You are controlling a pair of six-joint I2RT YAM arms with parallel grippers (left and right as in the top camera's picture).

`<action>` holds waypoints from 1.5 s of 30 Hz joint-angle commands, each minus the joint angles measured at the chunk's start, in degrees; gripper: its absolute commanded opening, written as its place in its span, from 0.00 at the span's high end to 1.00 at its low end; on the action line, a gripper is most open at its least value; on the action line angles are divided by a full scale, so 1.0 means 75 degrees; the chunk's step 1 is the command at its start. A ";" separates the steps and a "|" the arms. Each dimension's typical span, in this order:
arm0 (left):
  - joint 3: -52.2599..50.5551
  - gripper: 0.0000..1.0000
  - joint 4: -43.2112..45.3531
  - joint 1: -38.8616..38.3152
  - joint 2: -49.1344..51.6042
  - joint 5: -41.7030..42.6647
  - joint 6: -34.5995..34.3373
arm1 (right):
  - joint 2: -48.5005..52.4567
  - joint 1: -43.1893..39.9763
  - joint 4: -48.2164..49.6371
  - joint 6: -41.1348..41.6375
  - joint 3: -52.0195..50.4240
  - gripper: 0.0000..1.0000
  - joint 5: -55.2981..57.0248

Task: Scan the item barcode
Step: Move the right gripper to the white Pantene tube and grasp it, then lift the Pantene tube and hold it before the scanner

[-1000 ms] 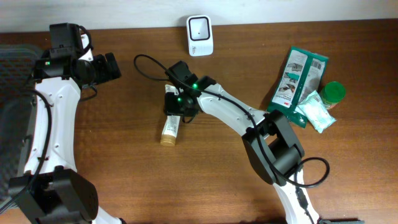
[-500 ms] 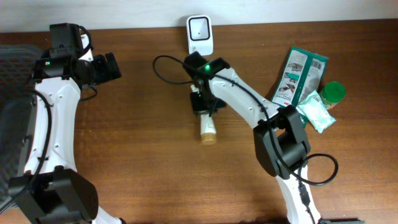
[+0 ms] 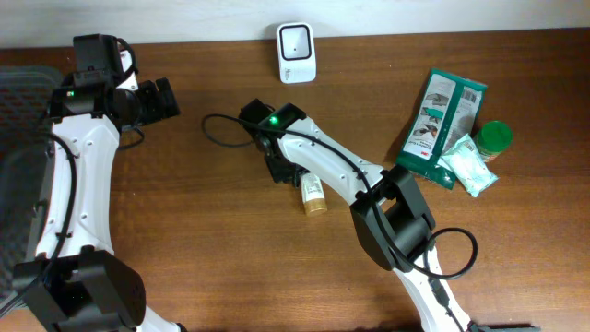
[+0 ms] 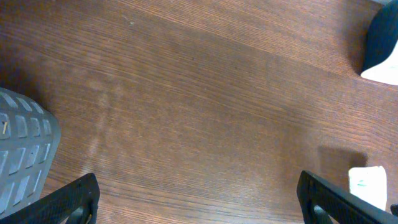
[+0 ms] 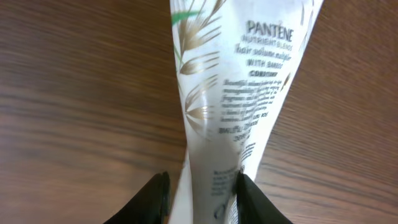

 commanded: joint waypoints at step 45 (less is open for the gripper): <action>0.0050 0.01 0.0012 0.0023 -0.0070 0.0003 0.0044 | -0.0408 -0.1247 -0.0370 -0.0420 0.0714 0.96 -0.3608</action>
